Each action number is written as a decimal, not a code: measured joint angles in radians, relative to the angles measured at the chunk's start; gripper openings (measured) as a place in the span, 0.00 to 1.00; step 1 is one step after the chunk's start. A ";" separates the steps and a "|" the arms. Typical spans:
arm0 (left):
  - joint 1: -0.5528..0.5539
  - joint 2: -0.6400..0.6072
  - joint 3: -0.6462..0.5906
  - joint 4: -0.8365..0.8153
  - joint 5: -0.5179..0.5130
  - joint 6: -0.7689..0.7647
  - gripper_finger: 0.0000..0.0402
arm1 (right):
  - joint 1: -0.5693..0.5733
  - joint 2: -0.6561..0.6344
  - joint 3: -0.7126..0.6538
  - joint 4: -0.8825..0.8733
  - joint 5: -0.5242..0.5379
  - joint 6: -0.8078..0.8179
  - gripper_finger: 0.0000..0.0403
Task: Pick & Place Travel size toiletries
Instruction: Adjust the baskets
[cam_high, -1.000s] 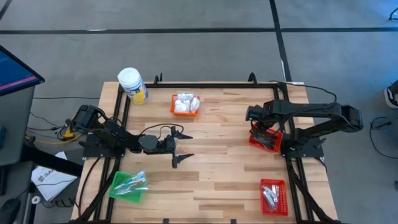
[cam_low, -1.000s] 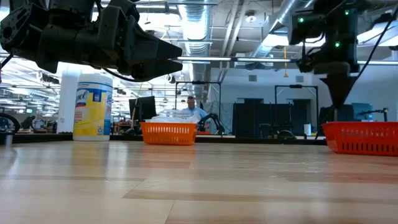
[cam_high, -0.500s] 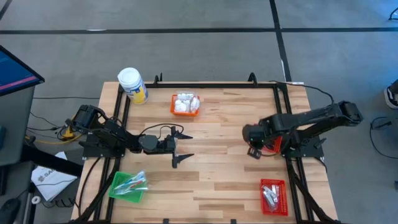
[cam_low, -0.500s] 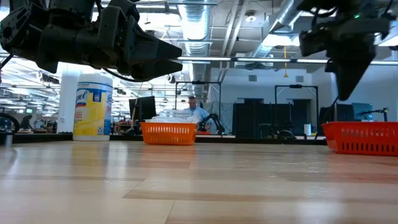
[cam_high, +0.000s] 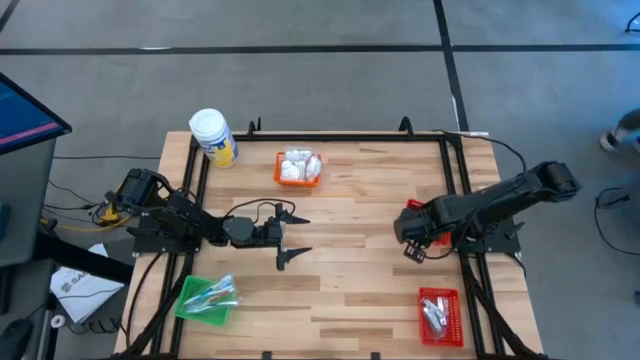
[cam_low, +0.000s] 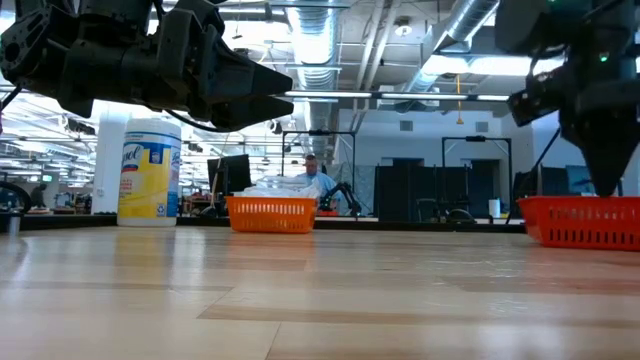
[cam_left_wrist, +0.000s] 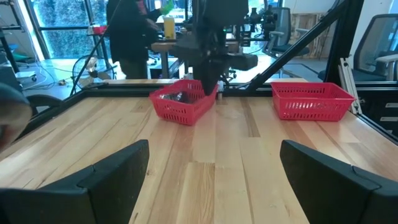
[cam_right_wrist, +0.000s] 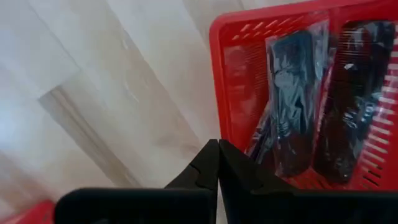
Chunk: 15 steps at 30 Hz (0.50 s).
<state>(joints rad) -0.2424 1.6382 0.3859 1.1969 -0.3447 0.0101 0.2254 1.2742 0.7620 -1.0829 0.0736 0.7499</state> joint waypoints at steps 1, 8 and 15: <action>0.000 0.000 0.000 0.000 0.000 0.000 0.89 | -0.003 0.013 0.000 0.007 -0.003 0.000 0.00; 0.003 0.000 0.000 0.000 -0.001 0.000 0.89 | -0.048 0.134 0.000 0.034 -0.024 -0.055 0.00; 0.003 0.000 0.000 0.000 -0.005 0.000 0.89 | -0.083 0.213 0.020 0.044 -0.024 -0.121 0.00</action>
<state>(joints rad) -0.2398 1.6382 0.3859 1.1965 -0.3496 0.0097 0.1422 1.4876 0.7822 -1.0385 0.0494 0.6285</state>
